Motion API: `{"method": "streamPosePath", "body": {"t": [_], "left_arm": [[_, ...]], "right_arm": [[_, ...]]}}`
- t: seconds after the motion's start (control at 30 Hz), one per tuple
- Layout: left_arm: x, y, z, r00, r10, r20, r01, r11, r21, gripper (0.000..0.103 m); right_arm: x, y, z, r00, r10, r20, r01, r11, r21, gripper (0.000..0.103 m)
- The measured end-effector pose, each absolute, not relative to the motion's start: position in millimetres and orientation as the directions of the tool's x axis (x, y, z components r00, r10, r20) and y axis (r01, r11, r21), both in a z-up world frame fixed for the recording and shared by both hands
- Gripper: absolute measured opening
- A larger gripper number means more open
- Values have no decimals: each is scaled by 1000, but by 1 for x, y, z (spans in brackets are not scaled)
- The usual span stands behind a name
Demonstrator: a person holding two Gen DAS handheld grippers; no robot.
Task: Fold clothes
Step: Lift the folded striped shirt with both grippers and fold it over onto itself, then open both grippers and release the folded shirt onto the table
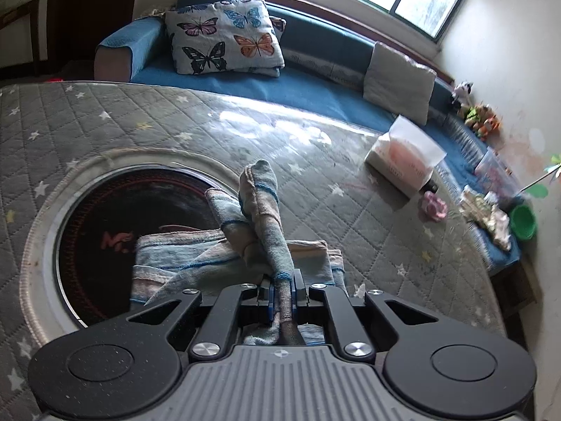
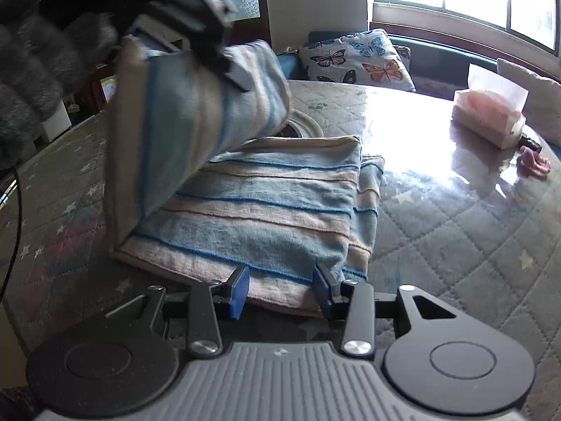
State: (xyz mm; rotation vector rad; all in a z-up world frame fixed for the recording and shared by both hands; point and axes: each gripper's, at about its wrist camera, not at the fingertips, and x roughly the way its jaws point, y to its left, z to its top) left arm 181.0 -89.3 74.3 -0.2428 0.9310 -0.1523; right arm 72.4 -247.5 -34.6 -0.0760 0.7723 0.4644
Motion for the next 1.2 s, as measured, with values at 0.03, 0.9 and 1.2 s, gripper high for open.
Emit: {"method": "streamPosePath", "body": {"t": [0.03,0.9,1.2], "left_arm": [[183,-96,70,583,-224,-781,28,966,-257,10],[164,-75,53,563,-329,-758,150,943,-297,57],[124,-53,34,613,-230,-756,179,972,-150,58]], "right_arm": [[72,-249,-35,622,381,-684,-430,896,109,40],[55,-274,-17,644,406,-648,-420,896,145,48],[67,-285,19,728,396,-560,-379,913,153,43]]}}
